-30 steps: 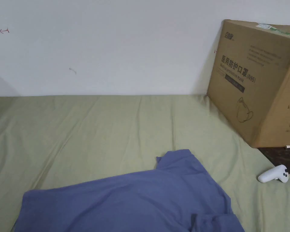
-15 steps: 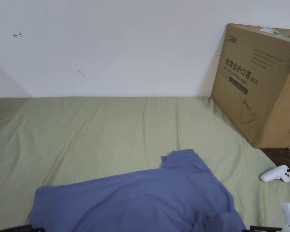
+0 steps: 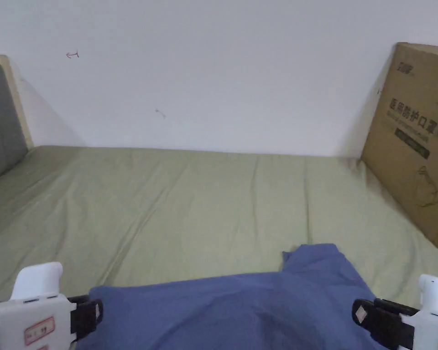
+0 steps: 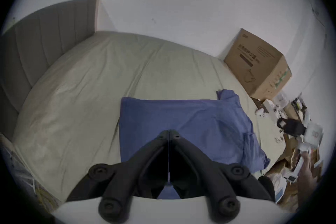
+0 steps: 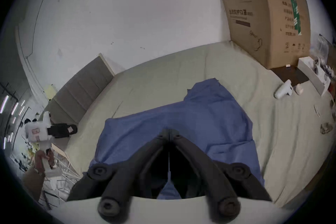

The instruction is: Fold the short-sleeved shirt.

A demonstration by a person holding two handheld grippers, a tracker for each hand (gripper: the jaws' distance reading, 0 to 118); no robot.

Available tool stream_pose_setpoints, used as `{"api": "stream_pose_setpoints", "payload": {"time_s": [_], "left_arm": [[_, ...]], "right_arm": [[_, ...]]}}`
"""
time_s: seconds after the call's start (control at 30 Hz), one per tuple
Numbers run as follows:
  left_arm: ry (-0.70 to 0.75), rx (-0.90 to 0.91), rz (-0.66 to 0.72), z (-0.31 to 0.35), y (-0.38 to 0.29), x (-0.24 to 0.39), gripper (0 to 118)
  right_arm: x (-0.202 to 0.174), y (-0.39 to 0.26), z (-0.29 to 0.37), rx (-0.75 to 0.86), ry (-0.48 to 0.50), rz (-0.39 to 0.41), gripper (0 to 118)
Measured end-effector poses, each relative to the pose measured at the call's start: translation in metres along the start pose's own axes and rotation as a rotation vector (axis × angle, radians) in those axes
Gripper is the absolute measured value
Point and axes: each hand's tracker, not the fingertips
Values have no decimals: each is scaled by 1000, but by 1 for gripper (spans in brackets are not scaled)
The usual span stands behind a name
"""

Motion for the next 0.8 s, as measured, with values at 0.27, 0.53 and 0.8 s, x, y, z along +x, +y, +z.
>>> {"api": "stream_pose_setpoints", "payload": {"time_s": [0.27,0.53,0.8], "left_arm": [[101,-229,140,-134,66,-78,86],[199,-390,9,-224,55,-97,92],[116,-258,-73,-170,60,-59,1]], "right_arm": [[29,8,-41,-102,-5,-83,0],[60,7,-75,-181,-51,-131,0],[93,50,-129,-232,-56,-53,0]]}}
